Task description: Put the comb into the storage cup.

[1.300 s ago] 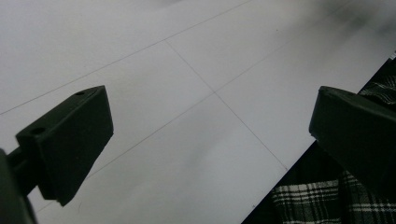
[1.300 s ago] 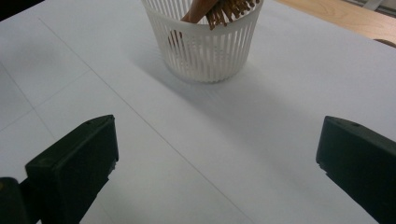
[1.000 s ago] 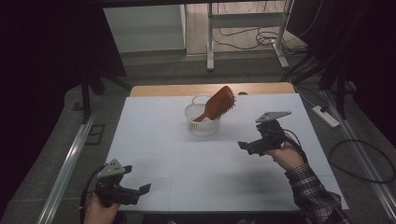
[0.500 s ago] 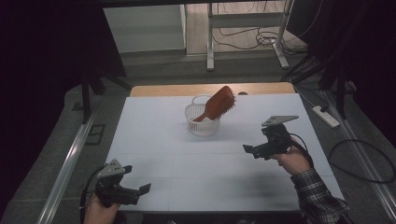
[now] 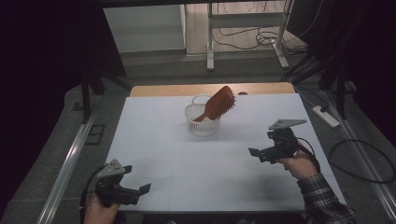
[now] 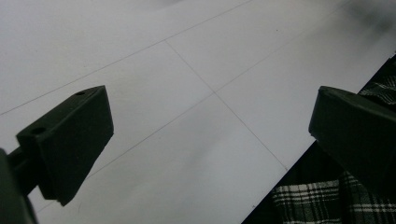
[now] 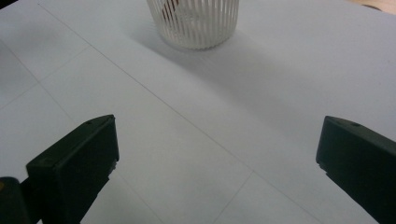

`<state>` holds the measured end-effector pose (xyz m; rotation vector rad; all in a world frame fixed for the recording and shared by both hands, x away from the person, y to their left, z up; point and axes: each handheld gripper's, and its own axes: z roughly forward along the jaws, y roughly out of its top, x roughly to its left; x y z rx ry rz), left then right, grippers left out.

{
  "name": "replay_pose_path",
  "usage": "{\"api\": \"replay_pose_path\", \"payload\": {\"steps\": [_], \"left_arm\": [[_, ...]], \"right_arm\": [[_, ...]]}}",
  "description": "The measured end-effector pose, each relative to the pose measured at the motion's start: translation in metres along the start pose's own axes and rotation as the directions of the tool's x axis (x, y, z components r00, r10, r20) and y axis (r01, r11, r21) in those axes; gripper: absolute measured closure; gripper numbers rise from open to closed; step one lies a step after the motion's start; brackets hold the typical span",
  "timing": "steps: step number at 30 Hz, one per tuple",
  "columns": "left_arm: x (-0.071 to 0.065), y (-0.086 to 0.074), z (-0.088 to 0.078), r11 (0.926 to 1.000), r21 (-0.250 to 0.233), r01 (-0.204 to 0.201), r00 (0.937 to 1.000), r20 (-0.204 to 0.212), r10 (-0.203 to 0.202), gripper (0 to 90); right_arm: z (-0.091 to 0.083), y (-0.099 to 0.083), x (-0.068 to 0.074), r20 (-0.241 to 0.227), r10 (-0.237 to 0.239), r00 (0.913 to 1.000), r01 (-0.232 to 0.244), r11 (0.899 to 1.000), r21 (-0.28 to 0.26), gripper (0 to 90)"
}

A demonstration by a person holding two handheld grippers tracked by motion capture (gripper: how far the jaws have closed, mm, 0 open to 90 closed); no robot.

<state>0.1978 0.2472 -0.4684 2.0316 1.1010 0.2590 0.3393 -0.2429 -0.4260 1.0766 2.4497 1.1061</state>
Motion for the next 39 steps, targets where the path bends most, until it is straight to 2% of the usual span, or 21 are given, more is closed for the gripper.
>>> {"api": "replay_pose_path", "payload": {"steps": [18,24,39], "left_arm": [[0.000,0.000,0.000,1.0000,0.001,0.000,1.0000,-0.001,0.000,0.8],[0.000,0.000,0.000,1.0000,-0.001,0.004,1.0000,-0.001,-0.004,0.8],[0.001,0.000,0.000,1.0000,-0.003,0.006,1.0000,0.003,-0.006,0.8]], "right_arm": [[-0.012,-0.016,-0.003,0.007,0.019,0.9998,-0.020,1.000,0.001,0.0],[-0.016,-0.021,-0.004,0.010,0.045,0.9990,-0.045,0.999,0.000,0.0],[-0.027,-0.034,-0.004,0.015,0.043,0.9990,-0.043,0.999,0.005,0.0]]}}
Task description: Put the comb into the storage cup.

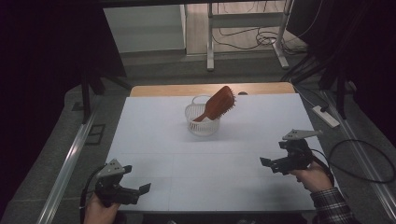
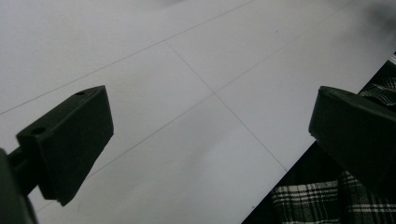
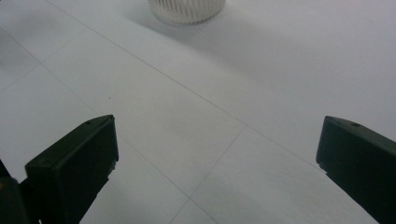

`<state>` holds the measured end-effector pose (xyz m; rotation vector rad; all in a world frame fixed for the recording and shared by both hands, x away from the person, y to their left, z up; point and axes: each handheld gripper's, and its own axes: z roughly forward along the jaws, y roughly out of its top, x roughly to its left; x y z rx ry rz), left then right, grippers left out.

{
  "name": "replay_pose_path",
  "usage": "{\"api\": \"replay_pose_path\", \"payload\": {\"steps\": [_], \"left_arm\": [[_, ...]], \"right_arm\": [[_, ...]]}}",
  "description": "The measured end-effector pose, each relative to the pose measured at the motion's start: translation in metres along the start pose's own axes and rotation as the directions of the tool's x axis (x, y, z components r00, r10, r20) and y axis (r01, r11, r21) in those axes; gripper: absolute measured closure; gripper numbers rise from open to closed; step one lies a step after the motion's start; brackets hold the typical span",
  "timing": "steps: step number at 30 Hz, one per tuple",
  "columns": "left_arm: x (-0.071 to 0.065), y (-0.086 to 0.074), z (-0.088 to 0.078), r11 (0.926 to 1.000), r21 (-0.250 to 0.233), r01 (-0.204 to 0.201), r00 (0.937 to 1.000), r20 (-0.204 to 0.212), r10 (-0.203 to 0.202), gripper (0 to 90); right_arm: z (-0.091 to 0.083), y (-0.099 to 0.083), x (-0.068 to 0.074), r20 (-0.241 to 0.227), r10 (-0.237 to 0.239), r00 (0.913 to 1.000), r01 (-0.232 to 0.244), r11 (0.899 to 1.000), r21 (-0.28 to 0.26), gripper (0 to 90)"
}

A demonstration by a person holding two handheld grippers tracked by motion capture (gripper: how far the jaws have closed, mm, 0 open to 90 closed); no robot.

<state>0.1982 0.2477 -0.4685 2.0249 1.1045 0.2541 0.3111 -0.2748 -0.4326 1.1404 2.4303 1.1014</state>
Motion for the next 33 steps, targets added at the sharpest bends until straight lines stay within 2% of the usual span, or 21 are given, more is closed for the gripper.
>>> {"api": "replay_pose_path", "payload": {"steps": [25,33], "left_arm": [[-0.001,0.000,0.000,1.0000,0.000,-0.001,1.0000,-0.003,0.001,0.8],[-0.001,0.000,0.000,1.0000,-0.001,0.000,1.0000,-0.004,0.000,0.8]], "right_arm": [[-0.020,-0.023,-0.001,0.044,0.020,0.9988,-0.021,1.000,0.015,0.0],[-0.024,-0.031,0.000,0.073,0.009,0.9973,-0.011,1.000,0.029,0.0]]}}
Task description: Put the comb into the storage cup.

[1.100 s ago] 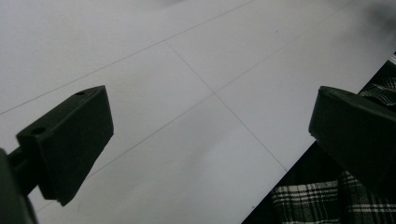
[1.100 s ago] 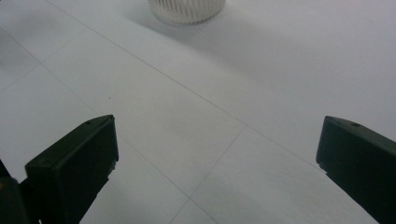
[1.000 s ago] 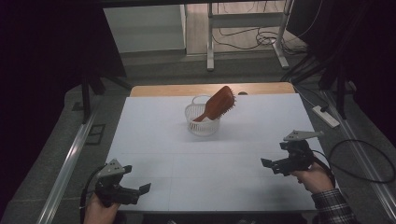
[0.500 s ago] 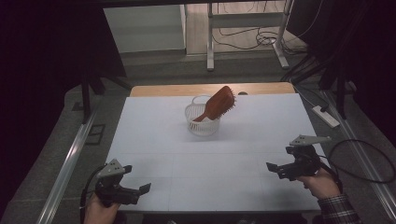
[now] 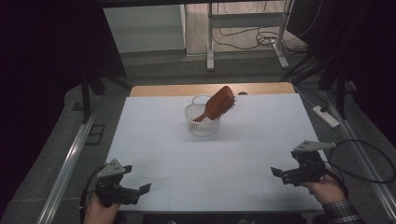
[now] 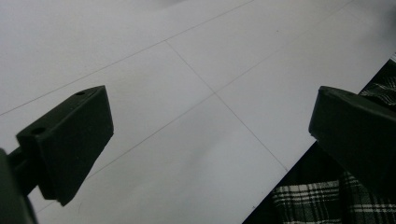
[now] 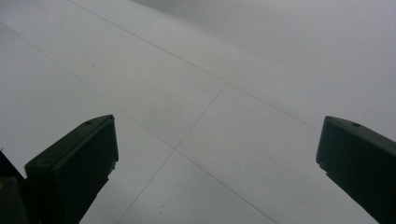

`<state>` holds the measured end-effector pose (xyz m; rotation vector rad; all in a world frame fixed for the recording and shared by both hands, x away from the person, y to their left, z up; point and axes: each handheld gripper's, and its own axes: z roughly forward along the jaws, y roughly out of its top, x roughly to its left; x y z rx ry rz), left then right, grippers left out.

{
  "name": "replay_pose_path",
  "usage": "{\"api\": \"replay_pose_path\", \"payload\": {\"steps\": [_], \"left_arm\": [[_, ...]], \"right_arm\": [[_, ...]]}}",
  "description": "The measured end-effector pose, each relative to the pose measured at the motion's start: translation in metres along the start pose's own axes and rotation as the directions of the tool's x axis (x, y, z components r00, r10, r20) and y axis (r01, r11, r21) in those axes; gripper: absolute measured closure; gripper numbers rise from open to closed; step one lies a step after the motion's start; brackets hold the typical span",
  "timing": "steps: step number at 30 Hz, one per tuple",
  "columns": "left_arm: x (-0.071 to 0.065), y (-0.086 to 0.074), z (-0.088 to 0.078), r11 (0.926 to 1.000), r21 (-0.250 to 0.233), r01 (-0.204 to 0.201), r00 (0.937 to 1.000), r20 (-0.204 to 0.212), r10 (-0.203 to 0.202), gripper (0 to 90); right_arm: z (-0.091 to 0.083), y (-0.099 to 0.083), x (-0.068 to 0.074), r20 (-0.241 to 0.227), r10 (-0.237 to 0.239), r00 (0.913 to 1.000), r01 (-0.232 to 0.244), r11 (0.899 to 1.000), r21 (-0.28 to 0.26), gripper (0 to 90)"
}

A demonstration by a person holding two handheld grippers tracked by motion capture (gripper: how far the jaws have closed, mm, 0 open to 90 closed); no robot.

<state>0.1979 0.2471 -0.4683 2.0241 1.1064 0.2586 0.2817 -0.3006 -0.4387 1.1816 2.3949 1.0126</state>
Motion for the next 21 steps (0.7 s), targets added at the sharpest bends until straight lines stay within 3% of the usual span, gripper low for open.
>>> {"api": "replay_pose_path", "payload": {"steps": [21], "left_arm": [[0.001,0.000,0.000,1.0000,-0.006,0.004,1.0000,-0.001,-0.004,0.6]], "right_arm": [[-0.018,-0.021,-0.006,0.038,0.043,0.9984,-0.042,0.999,-0.013,0.0]]}}
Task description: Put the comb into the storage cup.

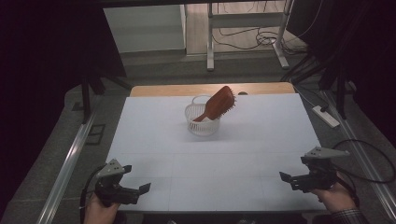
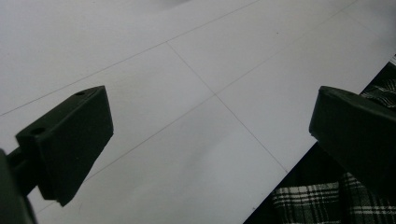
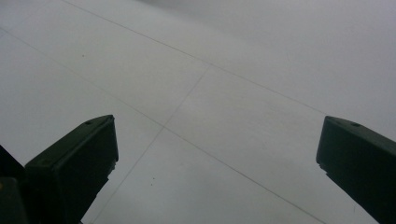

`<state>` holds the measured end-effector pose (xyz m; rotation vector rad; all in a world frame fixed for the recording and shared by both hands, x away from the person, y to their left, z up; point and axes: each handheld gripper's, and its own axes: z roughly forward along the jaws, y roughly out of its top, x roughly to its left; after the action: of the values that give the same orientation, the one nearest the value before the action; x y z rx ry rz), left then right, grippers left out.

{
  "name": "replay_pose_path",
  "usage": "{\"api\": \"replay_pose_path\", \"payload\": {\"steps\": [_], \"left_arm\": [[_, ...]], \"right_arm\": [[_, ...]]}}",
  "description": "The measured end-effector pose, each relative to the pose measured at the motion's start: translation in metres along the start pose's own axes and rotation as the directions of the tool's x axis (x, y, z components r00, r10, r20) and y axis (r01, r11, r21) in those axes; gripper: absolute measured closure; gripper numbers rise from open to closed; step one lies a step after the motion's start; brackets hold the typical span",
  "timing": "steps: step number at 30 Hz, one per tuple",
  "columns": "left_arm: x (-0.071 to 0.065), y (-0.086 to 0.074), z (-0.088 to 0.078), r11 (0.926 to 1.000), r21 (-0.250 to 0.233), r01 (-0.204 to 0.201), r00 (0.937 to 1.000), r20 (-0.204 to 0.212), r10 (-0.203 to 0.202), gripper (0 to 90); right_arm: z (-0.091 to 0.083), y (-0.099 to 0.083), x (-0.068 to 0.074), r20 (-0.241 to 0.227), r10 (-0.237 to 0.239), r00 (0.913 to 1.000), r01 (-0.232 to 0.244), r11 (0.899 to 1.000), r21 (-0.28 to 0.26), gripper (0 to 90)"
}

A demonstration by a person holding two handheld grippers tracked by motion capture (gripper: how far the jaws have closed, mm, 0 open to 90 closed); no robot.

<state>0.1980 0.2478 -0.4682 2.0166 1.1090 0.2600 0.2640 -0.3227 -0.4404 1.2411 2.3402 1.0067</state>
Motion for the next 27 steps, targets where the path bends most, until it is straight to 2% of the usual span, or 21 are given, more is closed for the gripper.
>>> {"api": "replay_pose_path", "payload": {"steps": [27], "left_arm": [[0.000,0.000,0.000,1.0000,0.001,0.000,1.0000,-0.001,0.000,0.6]], "right_arm": [[-0.021,-0.021,-0.009,0.053,0.057,0.9970,-0.058,0.998,0.007,0.0]]}}
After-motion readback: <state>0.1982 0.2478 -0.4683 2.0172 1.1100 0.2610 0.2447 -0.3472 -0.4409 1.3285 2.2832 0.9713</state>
